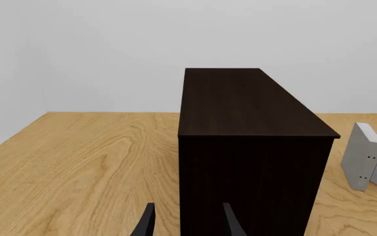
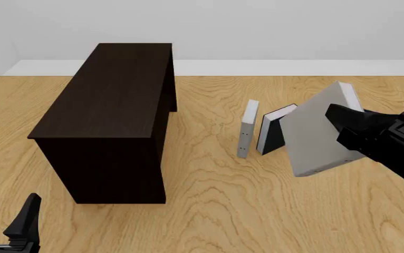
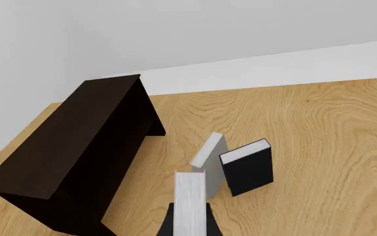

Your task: Pick up the book on the right and place it under the cabinet shelf.

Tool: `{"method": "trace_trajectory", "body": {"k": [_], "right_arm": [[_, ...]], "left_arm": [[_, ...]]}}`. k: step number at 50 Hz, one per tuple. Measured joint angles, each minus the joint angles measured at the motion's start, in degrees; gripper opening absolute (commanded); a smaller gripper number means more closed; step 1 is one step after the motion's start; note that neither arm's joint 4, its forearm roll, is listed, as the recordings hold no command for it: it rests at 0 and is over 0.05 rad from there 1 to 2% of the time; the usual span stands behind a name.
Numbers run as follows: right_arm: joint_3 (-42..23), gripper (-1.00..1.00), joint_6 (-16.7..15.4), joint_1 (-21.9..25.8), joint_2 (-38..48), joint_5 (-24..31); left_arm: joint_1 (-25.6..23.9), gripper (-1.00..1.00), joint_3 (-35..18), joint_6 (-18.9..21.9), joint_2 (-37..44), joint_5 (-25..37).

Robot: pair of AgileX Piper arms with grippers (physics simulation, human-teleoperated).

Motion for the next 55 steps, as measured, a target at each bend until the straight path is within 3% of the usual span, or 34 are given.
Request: {"method": "trace_trajectory", "body": {"k": [28, 55], "right_arm": [[-1.3, -1.00, 5.5, 9.3, 10.5, -11.9], [-3.8, -1.00, 9.0, 12.7, 22.3, -23.1]], "left_arm": [[0.0, 1.00, 0.0, 0.0, 0.2, 0.0], [0.0, 1.00, 0.0, 0.0, 0.2, 0.0]]}}
